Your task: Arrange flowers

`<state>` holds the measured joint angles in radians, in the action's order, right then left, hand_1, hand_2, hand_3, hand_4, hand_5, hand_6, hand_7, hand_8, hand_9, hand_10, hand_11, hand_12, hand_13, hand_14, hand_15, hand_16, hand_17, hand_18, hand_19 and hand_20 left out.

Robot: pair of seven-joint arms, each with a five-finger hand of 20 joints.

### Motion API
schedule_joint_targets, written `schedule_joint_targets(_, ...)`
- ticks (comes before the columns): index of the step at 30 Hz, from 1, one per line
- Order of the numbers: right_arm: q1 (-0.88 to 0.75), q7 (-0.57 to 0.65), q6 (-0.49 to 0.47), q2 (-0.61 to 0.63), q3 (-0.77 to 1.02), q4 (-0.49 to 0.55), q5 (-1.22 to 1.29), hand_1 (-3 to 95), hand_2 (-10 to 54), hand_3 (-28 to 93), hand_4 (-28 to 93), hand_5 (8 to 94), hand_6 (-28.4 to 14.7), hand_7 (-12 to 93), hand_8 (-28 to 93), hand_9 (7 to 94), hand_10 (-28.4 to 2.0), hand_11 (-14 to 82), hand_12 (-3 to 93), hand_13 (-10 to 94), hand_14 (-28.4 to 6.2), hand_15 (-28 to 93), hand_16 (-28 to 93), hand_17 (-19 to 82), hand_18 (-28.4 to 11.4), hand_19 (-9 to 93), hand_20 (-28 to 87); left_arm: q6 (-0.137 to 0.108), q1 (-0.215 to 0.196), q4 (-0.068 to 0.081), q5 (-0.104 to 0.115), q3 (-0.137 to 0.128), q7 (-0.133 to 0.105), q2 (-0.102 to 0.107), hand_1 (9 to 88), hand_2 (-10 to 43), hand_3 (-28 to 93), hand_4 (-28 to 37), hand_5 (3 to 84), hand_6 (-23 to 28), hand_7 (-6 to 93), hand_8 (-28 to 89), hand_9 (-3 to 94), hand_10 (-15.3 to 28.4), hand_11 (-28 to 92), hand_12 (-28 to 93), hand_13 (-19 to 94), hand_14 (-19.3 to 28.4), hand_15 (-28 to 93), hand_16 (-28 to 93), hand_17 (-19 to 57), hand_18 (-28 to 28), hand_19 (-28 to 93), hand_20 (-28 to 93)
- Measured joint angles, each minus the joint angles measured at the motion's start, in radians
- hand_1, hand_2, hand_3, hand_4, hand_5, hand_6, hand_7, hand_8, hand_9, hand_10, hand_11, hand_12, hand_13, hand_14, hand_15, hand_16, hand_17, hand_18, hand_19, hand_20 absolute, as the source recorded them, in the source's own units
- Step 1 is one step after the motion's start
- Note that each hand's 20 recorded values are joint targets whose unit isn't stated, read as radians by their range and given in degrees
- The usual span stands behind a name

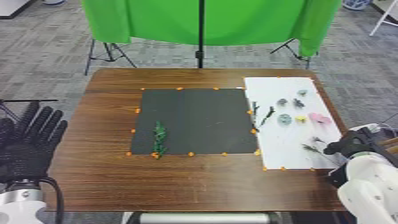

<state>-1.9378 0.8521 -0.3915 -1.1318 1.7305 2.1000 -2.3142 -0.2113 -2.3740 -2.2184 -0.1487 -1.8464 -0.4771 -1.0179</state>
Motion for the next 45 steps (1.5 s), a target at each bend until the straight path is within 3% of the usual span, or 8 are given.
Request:
schedule_joint_targets(1, -0.001, -0.004, 0.000, 0.000, -0.008, -0.007, -0.040, 49.9, -9.5, 72, -28, 70.8, -4.9, 22, -2, 67.2, -17.1, 21.6, 20.3, 59, -14.3, 44, 18, 29, -23.0, 83, 33, -0.002, 0.000, 0.000, 0.000, 0.000, 0.000, 0.000, 20.8, 12.9, 78, -28.3, 42.7, 7.0, 8.1, -8, 37.4, 12.6, 13, 9, 31, 12.1, 14, 0, -4.0, 12.6, 27, 13)
schedule_joint_targets(4, -0.001, -0.007, 0.028, 0.001, -0.028, -0.031, -0.108, 56.2, -9.5, 72, -28, 74.2, -2.9, 37, 7, 78.2, -14.2, 15.7, 39.9, 64, -12.4, 46, 30, 32, -22.5, 84, 34, -0.006, 0.001, 0.000, 0.001, 0.005, 0.002, 0.000, 21.0, 12.9, 78, -28.3, 42.8, 7.1, 8.2, -8, 37.4, 12.7, 13, 9, 31, 12.1, 15, -1, -4.1, 12.5, 28, 13)
schedule_joint_targets(9, -0.003, -0.007, 0.181, 0.001, -0.047, -0.048, -0.076, 55.6, -9.5, 75, -28, 74.1, -2.3, 40, 10, 79.2, -13.6, 17.9, 46.0, 65, -12.4, 52, 34, 33, -22.8, 86, 35, -0.009, 0.001, -0.001, 0.001, 0.011, 0.002, 0.000, 21.3, 12.9, 78, -28.3, 42.8, 7.2, 8.1, -8, 37.4, 12.7, 13, 9, 31, 12.1, 15, -1, -4.1, 12.6, 28, 13)
schedule_joint_targets(18, -0.002, -0.008, 0.219, 0.020, -0.075, 0.073, 0.013, 51.2, -9.5, 79, -21, 73.1, -1.7, 43, 15, 79.2, -13.9, 21.4, 47.7, 65, -13.7, 56, 33, 34, -23.2, 88, 36, -0.009, 0.002, -0.001, 0.001, 0.015, 0.004, 0.000, 21.4, 13.0, 78, -28.3, 42.9, 7.1, 8.3, -8, 37.4, 12.8, 14, 9, 32, 12.2, 15, -1, -4.1, 12.5, 28, 12)
schedule_joint_targets(26, 0.106, -0.004, 0.237, 0.021, -0.170, 0.161, 0.323, 50.4, -9.5, 78, -18, 71.3, -1.7, 45, 15, 78.2, -14.2, 23.2, 48.3, 65, -14.1, 58, 32, 34, -23.0, 90, 36, -0.009, 0.007, -0.001, 0.001, 0.016, 0.011, 0.008, 21.5, 13.1, 78, -28.3, 43.0, 7.1, 8.4, -8, 37.5, 12.8, 14, 9, 32, 12.2, 16, -1, -4.1, 12.6, 28, 12)
schedule_joint_targets(35, 0.308, -0.026, 0.149, -0.103, -0.452, 0.076, 0.297, 50.4, -9.5, 78, -18, 70.7, -2.2, 47, 14, 77.9, -14.8, 24.4, 47.1, 65, -15.2, 59, 30, 35, -24.4, 91, 36, -0.009, 0.026, 0.000, 0.001, 0.031, 0.020, 0.021, 21.7, 13.3, 78, -28.3, 43.0, 7.1, 8.5, -8, 37.7, 12.9, 14, 9, 32, 12.2, 16, -1, -4.2, 12.5, 28, 12)
schedule_joint_targets(42, 0.387, 0.111, 0.171, -0.233, -0.668, -0.052, 0.282, 50.9, -9.5, 77, -18, 71.0, -3.1, 46, 15, 78.1, -15.7, 26.7, 45.1, 67, -16.2, 61, 28, 36, -25.9, 93, 36, -0.011, 0.066, 0.007, 0.001, 0.067, 0.027, 0.032, 21.7, 13.4, 78, -28.3, 43.2, 7.1, 8.6, -8, 37.9, 12.8, 14, 9, 32, 12.1, 16, -1, -4.3, 12.6, 29, 13)
schedule_joint_targets(45, 0.387, 0.114, 0.182, -0.276, -0.716, -0.087, 0.261, 51.8, -9.5, 77, -19, 70.6, -3.8, 45, 15, 78.0, -16.0, 26.8, 44.2, 67, -16.1, 61, 27, 37, -26.1, 93, 36, -0.011, 0.090, 0.013, 0.000, 0.090, 0.035, 0.041, 21.7, 13.5, 78, -28.3, 43.2, 7.1, 8.7, -9, 37.9, 12.8, 14, 9, 32, 12.2, 16, -1, -4.3, 12.6, 29, 13)
